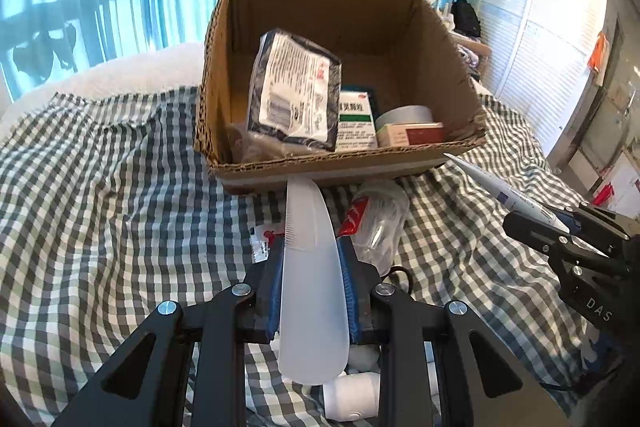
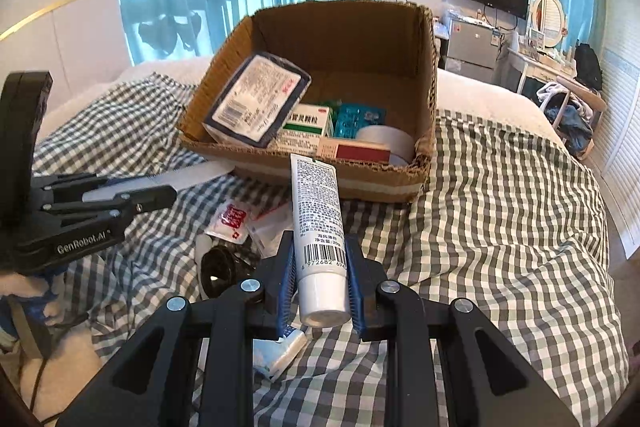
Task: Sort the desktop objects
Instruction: 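Lift the comb and toothpaste tube and carry them over the cardboard box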
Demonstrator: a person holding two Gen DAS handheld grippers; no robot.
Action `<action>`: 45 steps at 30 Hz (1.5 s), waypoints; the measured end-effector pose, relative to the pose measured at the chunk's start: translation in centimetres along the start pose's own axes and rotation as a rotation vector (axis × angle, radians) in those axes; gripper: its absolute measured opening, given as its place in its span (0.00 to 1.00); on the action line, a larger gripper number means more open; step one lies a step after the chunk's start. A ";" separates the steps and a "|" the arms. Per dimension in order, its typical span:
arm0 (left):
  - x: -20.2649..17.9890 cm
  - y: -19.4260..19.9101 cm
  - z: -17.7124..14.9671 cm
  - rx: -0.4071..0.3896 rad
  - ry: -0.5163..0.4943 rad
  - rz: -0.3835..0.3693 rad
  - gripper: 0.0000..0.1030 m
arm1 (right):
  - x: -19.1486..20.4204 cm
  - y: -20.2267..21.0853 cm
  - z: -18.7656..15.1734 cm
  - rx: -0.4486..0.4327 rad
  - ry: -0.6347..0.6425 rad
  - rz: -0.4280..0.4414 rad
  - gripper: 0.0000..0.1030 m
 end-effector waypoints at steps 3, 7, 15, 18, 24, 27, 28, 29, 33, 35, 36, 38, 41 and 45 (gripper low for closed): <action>-0.2 0.6 -0.1 -0.006 -0.002 -0.004 0.24 | 0.4 0.6 0.4 -0.013 0.008 0.012 0.21; -0.5 1.3 -0.2 -0.017 -0.003 -0.009 0.24 | 1.2 1.0 0.7 -0.026 0.023 0.023 0.21; -0.5 3.4 1.2 -0.093 -0.014 0.003 0.10 | 1.9 2.7 2.6 -0.096 0.033 0.036 0.21; -0.1 4.0 2.1 -0.113 0.004 0.001 0.08 | 1.6 3.0 2.9 -0.110 0.028 0.029 0.21; 0.8 1.4 0.7 -0.026 0.015 -0.004 0.09 | 1.3 3.1 3.2 -0.126 0.013 0.032 0.21; 0.8 -1.3 -0.8 0.050 0.027 0.023 0.11 | 1.2 3.6 4.1 -0.150 0.008 0.037 0.21; 0.8 -2.6 -1.5 0.093 0.028 0.023 0.14 | 1.1 3.7 4.5 -0.157 0.006 0.037 0.21; 0.7 -3.6 -2.1 0.132 0.036 0.012 0.24 | 0.9 3.8 5.1 -0.164 0.002 0.036 0.22; 1.1 -7.6 -4.9 0.282 0.058 0.030 0.55 | 0.4 4.3 7.1 -0.193 -0.003 0.042 0.22; 1.3 -9.2 -6.6 0.374 0.053 0.031 0.62 | 0.3 4.7 8.2 -0.212 -0.004 0.047 0.22; 1.4 -9.7 -7.4 0.413 0.052 0.037 0.66 | 0.3 4.8 8.6 -0.216 -0.003 0.050 0.22; 2.0 -10.4 -8.5 0.464 0.063 0.054 0.68 | 0.2 5.1 9.6 -0.229 -0.002 0.053 0.22; 1.6 -11.0 -9.6 0.496 0.026 0.066 0.67 | -0.1 5.4 11.5 -0.259 -0.006 0.064 0.22; -0.5 -10.8 -10.3 0.482 -0.084 0.030 0.29 | 0.1 5.7 14.0 -0.299 -0.001 0.083 0.22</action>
Point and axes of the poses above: each gripper's, at about its wrist camera, not at the fingertips, and y roughly against the way its jaws point, x to its left, z to its top, the point moved 9 cm from there along -y, roughly the way its jaws point, and after that the axes turned 13 degrees about z, right-handed, at the moved point
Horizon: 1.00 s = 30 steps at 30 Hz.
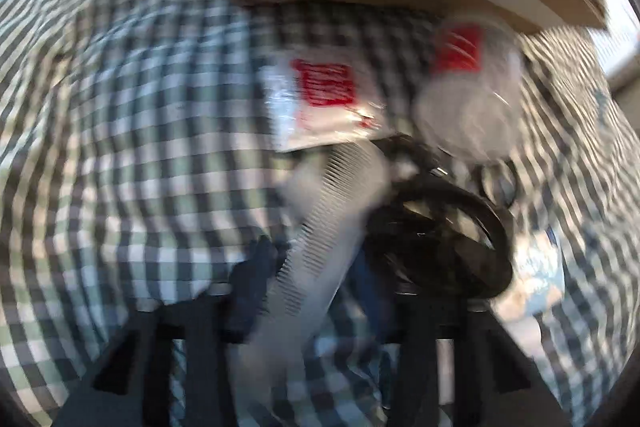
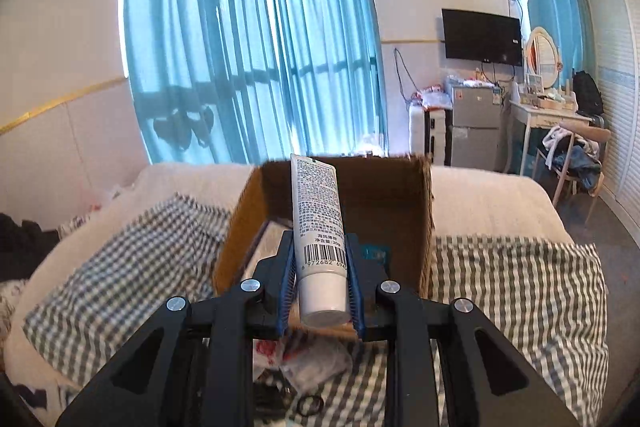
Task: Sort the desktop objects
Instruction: 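Lift the comb and toothpaste tube and carry them over the cardboard box, then open both grippers to drop the comb and tube into the box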
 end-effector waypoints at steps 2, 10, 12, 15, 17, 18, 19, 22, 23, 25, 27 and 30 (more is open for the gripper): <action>-0.3 0.5 -0.1 -0.025 -0.008 0.004 0.23 | 0.2 -0.2 1.1 -0.019 0.006 0.010 0.22; 0.3 5.8 0.6 -0.185 0.054 -0.045 0.23 | 0.1 -0.9 4.1 -0.081 0.027 0.039 0.22; 0.6 7.3 0.7 -0.221 0.063 -0.056 0.23 | -0.2 -1.1 4.1 -0.086 0.021 0.039 0.22; 1.6 9.9 1.4 -0.277 0.095 -0.052 0.23 | -1.1 -1.6 3.7 -0.087 0.009 0.036 0.22; 2.7 11.3 3.2 -0.312 0.112 -0.061 0.23 | -1.9 -1.9 3.4 -0.080 0.003 0.031 0.22; 2.7 12.1 4.5 -0.333 0.115 -0.064 0.23 | -2.3 -2.3 3.1 -0.077 -0.003 0.030 0.22; 2.9 13.2 5.1 -0.359 0.122 -0.067 0.23 | -2.5 -2.5 3.0 -0.075 -0.007 0.030 0.22; 2.8 16.1 7.7 -0.435 0.118 -0.082 0.23 | -3.6 -3.6 2.5 -0.065 -0.018 0.024 0.22; 2.7 17.1 8.8 -0.458 0.113 -0.087 0.23 | -3.9 -3.9 2.4 -0.062 -0.020 0.021 0.22; 2.2 18.7 11.2 -0.506 0.103 -0.089 0.23 | -4.6 -4.8 2.1 -0.057 -0.026 0.016 0.22; 1.9 20.2 14.4 -0.557 0.082 -0.073 0.23 | -5.4 -5.8 1.9 -0.046 -0.029 0.013 0.22; 1.3 21.0 18.6 -0.628 0.050 -0.021 0.23 | -6.6 -7.4 1.2 -0.024 -0.021 -0.008 0.22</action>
Point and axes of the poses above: each gripper's, at about its wrist camera, not at the fingertips, and y roughly against the way its jaws point, x to its left, z to its top, the point moved 9 cm from there along -y, roughly the way its jaws point, and after that the axes turned 13 degrees about z, right-handed, at the moved point
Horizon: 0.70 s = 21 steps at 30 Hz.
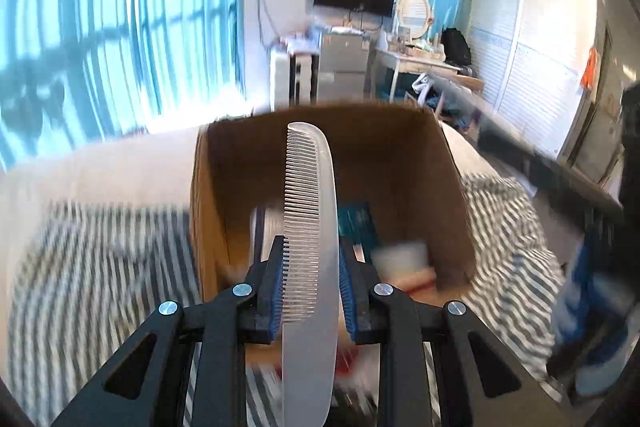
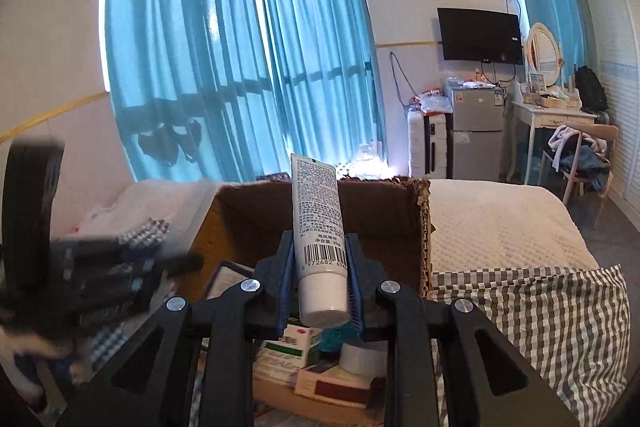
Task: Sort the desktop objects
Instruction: 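Open both grippers to drop the comb and tube into the box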
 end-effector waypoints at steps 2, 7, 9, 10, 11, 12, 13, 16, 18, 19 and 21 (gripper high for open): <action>-0.6 -1.9 1.7 -0.014 -0.006 -0.006 0.23 | -0.6 -0.8 -0.4 0.010 -0.003 -0.006 0.22; 0.3 -6.5 2.7 -0.006 0.030 0.027 0.23 | -2.1 -3.4 -1.4 0.029 -0.020 -0.012 0.23; 0.7 -8.0 2.8 -0.001 0.048 0.050 0.48 | -2.6 -4.2 -1.9 0.033 -0.024 -0.027 0.37; 0.9 -8.9 2.7 0.008 0.055 0.059 0.64 | -2.8 -4.4 -2.1 0.035 -0.022 -0.037 0.46; 1.3 -9.5 2.5 0.006 0.067 0.073 0.85 | -2.9 -4.6 -2.2 0.033 -0.021 -0.049 0.58; 1.6 -9.6 2.3 -0.009 0.084 0.075 0.87 | -3.0 -4.6 -2.3 0.024 -0.025 -0.054 0.59; 1.8 -9.5 2.2 -0.026 0.097 0.067 0.87 | -2.9 -4.6 -2.3 0.021 -0.028 -0.051 0.59; 2.4 -9.0 2.0 -0.051 0.103 0.071 0.88 | -2.8 -4.1 -1.9 -0.004 -0.024 -0.077 0.59; 2.9 -8.1 2.0 -0.063 0.122 0.068 0.88 | -2.6 -3.3 -1.3 -0.030 -0.026 -0.081 0.62; 3.1 -7.5 2.0 -0.071 0.134 0.053 0.89 | -2.5 -2.8 -1.0 -0.041 -0.030 -0.080 0.64; 3.7 -5.9 2.4 -0.102 0.164 0.037 0.95 | -2.3 -1.9 -0.6 -0.061 -0.033 -0.084 0.70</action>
Point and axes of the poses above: each gripper's, at about its wrist camera, not at the fingertips, and y roughly against the way its jaws point, x to its left, z to its top, the point moved 9 cm from there along -y, roughly the way its jaws point, and after that the axes turned 13 degrees about z, right-handed, at the moved point
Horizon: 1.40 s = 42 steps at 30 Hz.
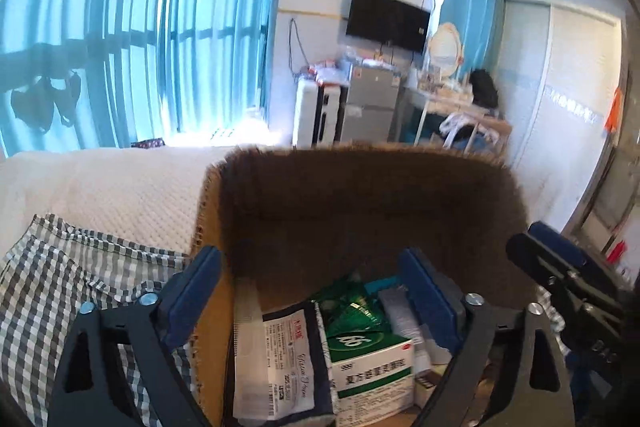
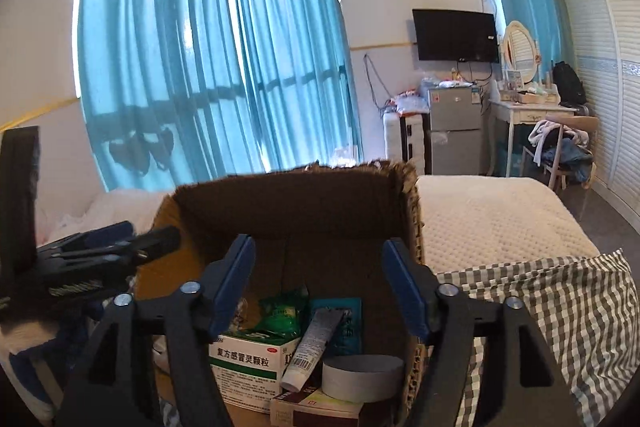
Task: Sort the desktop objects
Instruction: 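Open both grippers to drop the comb and tube into the box, then move both grippers back toward the pile of items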
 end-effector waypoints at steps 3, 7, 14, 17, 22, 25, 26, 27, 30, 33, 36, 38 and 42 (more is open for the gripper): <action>0.8 2.1 1.1 -0.049 0.033 0.004 1.00 | 0.5 1.4 0.8 -0.035 -0.008 0.001 0.79; 1.8 5.4 2.2 -0.107 0.041 0.029 1.00 | 1.5 3.6 1.9 -0.072 -0.006 -0.011 0.90; 2.7 10.1 2.8 -0.171 0.057 0.045 1.00 | 3.5 7.8 2.8 -0.128 0.015 -0.025 1.00; 3.0 12.1 2.8 -0.207 0.064 0.056 1.00 | 4.0 9.5 2.8 -0.138 0.022 -0.040 1.00; 3.2 14.9 2.6 -0.261 0.071 0.055 1.00 | 4.1 11.9 2.2 -0.153 0.013 -0.054 1.00; 3.9 16.1 2.1 -0.282 0.101 0.056 1.00 | 4.2 12.7 1.6 -0.152 0.012 -0.066 1.00; 4.1 16.5 1.9 -0.289 0.107 0.055 1.00 | 4.3 12.8 1.3 -0.150 0.011 -0.066 1.00; 4.4 16.7 1.7 -0.293 0.116 0.057 1.00 | 4.4 13.0 0.9 -0.147 0.007 -0.060 1.00; 5.3 17.1 0.8 -0.285 0.142 0.062 1.00 | 4.1 12.8 -1.1 -0.111 -0.022 -0.041 1.00; 6.0 16.6 -1.2 -0.202 0.170 0.028 1.00 | 3.7 12.3 -3.5 -0.062 -0.054 -0.041 1.00; 6.0 15.7 -3.6 -0.129 0.133 0.042 1.00 | 3.8 12.2 -5.4 -0.029 -0.051 -0.043 1.00; 5.8 14.9 -5.2 -0.089 0.078 0.080 1.00 | 4.0 12.0 -6.2 -0.006 -0.030 -0.049 1.00; 5.5 13.5 -8.0 -0.012 0.058 0.118 1.00 | 4.6 12.0 -7.3 0.028 -0.003 -0.048 1.00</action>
Point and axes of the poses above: each gripper's, at about its wrist camera, not at the fingertips, and y roughly against the way its jaws point, x to its left, z to its top, the point moved 9 cm from there along -y, roughly the way its jaws point, and after that the axes turned 13 degrees about z, right-handed, at the moved point
